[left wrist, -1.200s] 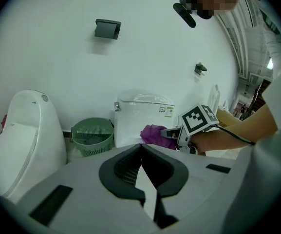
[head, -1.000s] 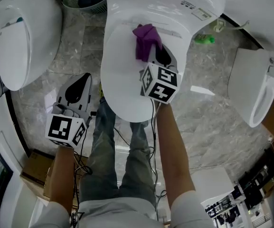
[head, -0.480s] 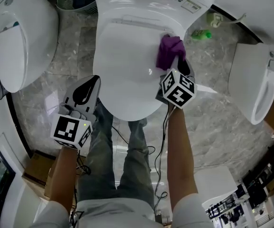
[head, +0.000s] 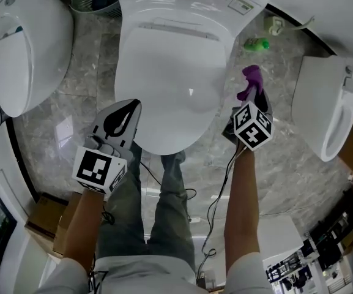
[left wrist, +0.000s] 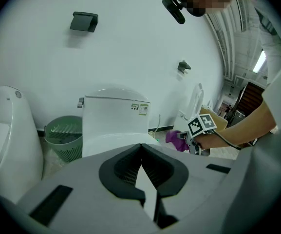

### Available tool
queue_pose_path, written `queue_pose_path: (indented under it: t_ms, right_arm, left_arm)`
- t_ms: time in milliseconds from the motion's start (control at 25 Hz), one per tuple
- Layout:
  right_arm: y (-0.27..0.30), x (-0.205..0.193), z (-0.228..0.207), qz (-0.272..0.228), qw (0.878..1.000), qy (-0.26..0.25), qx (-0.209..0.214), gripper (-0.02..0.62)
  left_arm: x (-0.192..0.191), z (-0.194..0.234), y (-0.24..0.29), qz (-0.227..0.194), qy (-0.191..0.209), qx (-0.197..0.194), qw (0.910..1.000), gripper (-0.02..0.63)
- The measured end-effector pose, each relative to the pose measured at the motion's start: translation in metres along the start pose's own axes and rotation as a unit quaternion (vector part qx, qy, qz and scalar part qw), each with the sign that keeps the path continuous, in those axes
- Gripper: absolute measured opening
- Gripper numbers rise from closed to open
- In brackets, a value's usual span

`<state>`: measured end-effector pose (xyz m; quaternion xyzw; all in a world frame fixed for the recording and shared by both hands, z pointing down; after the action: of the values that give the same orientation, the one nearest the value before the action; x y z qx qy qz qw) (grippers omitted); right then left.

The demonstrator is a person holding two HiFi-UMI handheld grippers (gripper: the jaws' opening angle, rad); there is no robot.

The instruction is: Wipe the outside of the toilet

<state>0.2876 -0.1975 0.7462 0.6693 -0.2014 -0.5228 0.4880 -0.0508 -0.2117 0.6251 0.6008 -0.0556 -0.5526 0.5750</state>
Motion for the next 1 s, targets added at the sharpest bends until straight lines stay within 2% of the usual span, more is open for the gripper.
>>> queue_pose_path:
  t_ms: [80, 200, 280, 400, 560, 760, 880, 1000]
  right_arm:
    - [-0.009, 0.008, -0.013, -0.012, 1.0, 0.003, -0.009, 0.057]
    - [-0.024, 0.02, -0.006, -0.033, 0.999, -0.002, 0.01, 0.057]
    - [-0.036, 0.026, 0.019, -0.048, 0.998, -0.015, 0.04, 0.057]
    - [-0.059, 0.031, 0.075, -0.068, 0.991, -0.022, 0.109, 0.057]
    - [-0.089, 0.024, 0.158, -0.069, 0.974, -0.011, 0.215, 0.057]
    - [-0.105, -0.004, 0.252, -0.032, 0.946, 0.009, 0.321, 0.057]
    - [-0.11, -0.03, 0.296, 0.004, 0.929, 0.018, 0.369, 0.057]
    - [-0.106, -0.054, 0.326, 0.032, 0.921, 0.005, 0.389, 0.056]
  left_arm:
    - [-0.001, 0.0, -0.003, -0.003, -0.001, 0.001, 1.0, 0.012]
    - [-0.002, 0.002, -0.009, -0.006, -0.004, 0.003, 1.0, 0.012]
    - [-0.004, 0.006, -0.015, -0.007, -0.007, 0.006, 0.9999, 0.012]
    - [-0.006, 0.014, -0.025, -0.013, -0.015, 0.013, 0.9997, 0.012]
    - [-0.012, 0.028, -0.041, -0.019, -0.025, 0.022, 0.9993, 0.012]
    - [-0.025, 0.049, -0.057, -0.021, -0.036, 0.032, 0.9986, 0.012]
    - [-0.034, 0.059, -0.064, -0.019, -0.038, 0.034, 0.9985, 0.012]
    - [-0.041, 0.069, -0.07, -0.018, -0.043, 0.037, 0.9982, 0.012]
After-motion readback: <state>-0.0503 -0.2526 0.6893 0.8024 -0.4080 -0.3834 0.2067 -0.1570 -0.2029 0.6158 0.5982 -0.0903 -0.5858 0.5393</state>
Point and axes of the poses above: the fingertips, and each gripper's own axes: y forward along the fingers, z to its left, x out of its top, the point moved 2 cm from there along -y, backward along the fingers, and after that the axes turned 14 degrees about z, right-handed, at the moved point
